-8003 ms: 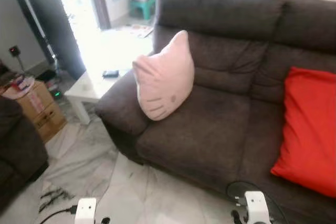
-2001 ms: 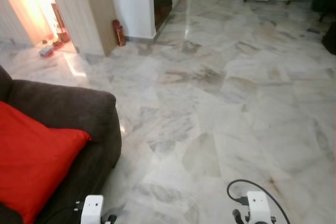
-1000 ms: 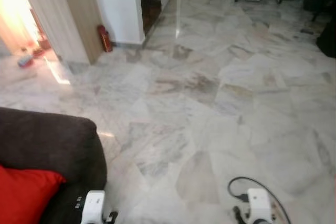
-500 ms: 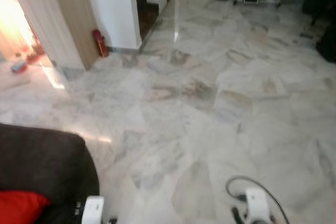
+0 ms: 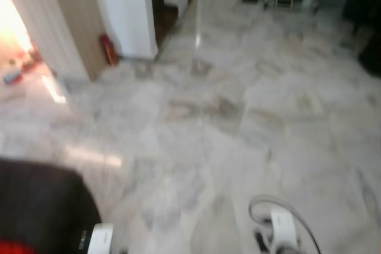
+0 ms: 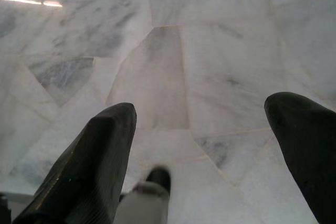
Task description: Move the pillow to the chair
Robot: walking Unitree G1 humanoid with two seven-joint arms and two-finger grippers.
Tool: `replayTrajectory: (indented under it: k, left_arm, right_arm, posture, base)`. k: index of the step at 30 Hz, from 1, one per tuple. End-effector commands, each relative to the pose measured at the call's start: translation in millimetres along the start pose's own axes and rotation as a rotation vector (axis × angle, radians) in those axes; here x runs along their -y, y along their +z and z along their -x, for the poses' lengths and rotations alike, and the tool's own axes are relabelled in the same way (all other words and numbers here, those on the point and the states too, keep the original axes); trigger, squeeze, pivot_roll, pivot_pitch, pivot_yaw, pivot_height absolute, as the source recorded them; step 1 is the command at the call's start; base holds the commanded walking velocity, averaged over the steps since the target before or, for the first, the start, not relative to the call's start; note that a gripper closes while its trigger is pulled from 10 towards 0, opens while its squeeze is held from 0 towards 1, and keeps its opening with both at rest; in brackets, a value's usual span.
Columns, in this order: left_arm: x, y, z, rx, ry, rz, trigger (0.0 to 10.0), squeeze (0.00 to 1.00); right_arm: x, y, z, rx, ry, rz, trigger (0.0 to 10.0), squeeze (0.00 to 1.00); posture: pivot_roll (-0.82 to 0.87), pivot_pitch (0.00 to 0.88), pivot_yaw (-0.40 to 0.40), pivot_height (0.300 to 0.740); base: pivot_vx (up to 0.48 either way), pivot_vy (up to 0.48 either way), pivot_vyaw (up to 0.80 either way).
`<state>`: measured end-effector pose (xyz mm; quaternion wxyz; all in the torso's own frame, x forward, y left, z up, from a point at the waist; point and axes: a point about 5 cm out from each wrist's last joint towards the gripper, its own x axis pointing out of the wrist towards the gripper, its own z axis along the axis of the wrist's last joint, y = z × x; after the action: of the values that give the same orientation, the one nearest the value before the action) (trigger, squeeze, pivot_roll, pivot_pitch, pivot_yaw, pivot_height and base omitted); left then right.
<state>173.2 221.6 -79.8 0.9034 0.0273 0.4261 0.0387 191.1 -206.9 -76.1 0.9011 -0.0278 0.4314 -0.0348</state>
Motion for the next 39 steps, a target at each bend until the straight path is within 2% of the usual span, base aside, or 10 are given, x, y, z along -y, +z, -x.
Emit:
replayTrajectory:
  k: [1,13,28,39]
  left_arm:
    - [3.8,-5.6,0.9,-0.02,-0.01,0.01,10.0,0.0]
    - [3.3,-3.6,0.0,-0.027,-0.004,0.005,10.0,0.0]
    - [11.7,-4.5,-0.6,-0.03,-0.015,0.007,10.0,0.0]
    - [6.8,-3.9,-0.4,-0.03,-0.011,0.009,10.0,0.0]
  right_arm:
    - [9.6,-3.6,1.5,-0.011,-0.027,-0.006,10.0,0.0]
    - [8.2,-1.6,0.9,-0.007,-0.026,-0.011,10.0,0.0]
    - [8.7,-2.9,1.2,-0.012,-0.023,-0.009,10.0,0.0]
    - [8.3,-2.5,1.0,-0.013,-0.02,-0.006,10.0,0.0]
  posture:
    - [0.05,0.0,0.026,0.74]
    - [0.06,0.0,0.026,0.74]
    - [0.06,0.0,0.021,0.74]
    - [0.06,0.0,0.019,0.74]
  base:
    - [0.262,0.0,0.0]
    - [0.26,0.0,0.0]
    - [0.262,0.0,0.0]
    - [0.262,0.0,0.0]
